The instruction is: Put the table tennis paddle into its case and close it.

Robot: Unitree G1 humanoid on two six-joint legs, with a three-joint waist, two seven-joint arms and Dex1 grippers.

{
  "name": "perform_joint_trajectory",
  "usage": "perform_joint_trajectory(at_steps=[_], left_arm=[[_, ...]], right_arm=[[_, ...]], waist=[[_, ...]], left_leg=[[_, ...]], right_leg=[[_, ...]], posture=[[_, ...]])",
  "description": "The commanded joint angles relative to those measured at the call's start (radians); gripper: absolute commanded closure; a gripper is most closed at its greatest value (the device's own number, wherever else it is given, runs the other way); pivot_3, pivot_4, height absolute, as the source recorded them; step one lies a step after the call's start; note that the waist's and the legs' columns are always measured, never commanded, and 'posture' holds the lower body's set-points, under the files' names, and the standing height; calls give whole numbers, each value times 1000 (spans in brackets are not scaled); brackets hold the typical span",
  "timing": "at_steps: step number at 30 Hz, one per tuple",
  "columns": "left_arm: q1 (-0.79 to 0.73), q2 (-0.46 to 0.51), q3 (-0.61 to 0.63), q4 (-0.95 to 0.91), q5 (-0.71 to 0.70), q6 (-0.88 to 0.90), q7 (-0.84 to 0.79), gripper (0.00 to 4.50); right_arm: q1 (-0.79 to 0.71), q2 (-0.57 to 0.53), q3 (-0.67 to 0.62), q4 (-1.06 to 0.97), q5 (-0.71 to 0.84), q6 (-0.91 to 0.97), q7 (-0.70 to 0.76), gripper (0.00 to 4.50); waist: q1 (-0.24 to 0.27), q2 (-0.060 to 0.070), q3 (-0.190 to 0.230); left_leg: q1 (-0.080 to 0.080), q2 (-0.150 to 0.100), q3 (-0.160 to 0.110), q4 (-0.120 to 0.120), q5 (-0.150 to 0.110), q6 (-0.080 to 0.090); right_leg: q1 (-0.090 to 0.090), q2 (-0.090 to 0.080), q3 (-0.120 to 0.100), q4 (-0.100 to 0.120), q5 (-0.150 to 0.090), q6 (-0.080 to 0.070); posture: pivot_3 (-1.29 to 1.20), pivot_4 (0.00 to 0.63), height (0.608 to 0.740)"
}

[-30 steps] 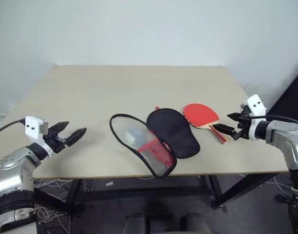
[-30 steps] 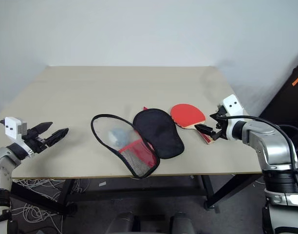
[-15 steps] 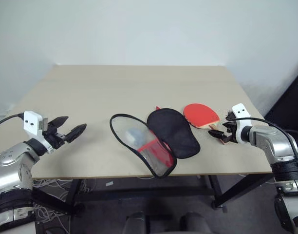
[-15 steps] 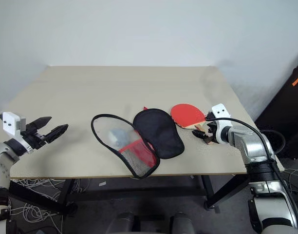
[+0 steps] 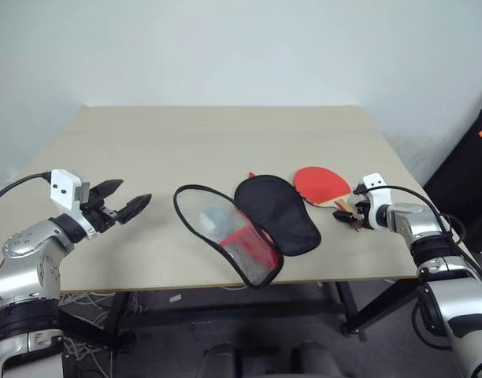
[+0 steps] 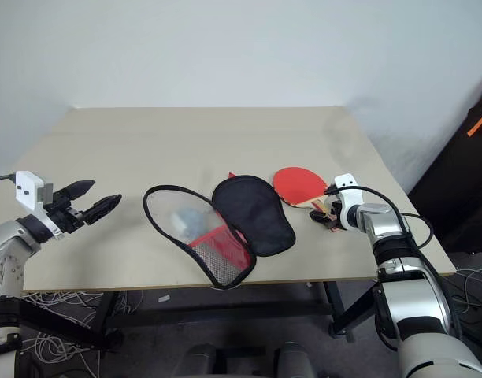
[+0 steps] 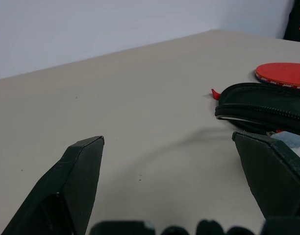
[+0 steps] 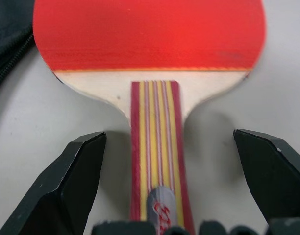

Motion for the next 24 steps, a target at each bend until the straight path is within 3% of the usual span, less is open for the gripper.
perform_joint_trajectory(at_steps=[1,10,17,24], left_arm=[[-9,-2,11,-29,-9,-10,6,0],[-2,-23,10,-33,-8,-13,15,0],[-7,-37,1,-18,-1,-21,17,0],[-23,-40,-14,9,7,-27,9,0]], right_arm=[[-40,11,-9,32,-20,-52,7,371],[-45,23,-26,56,-38,-72,4,3277],[-60,28,-123,-15,8,-43,-114,3393],[44,106,-142,-430,64,150,-165,3393]], waist=[[0,0,0],[-5,0,0],[0,0,0],[-1,1,0]], left_leg=[[0,0,0,0,0,0],[9,0,2,-2,0,0],[9,0,2,-2,0,0],[8,0,3,-4,0,0]], right_leg=[[0,0,0,0,0,0],[7,0,2,0,0,0],[7,0,2,0,0,0],[3,0,4,2,0,0]], posture=[[0,0,740],[0,0,740],[0,0,740],[0,0,740]])
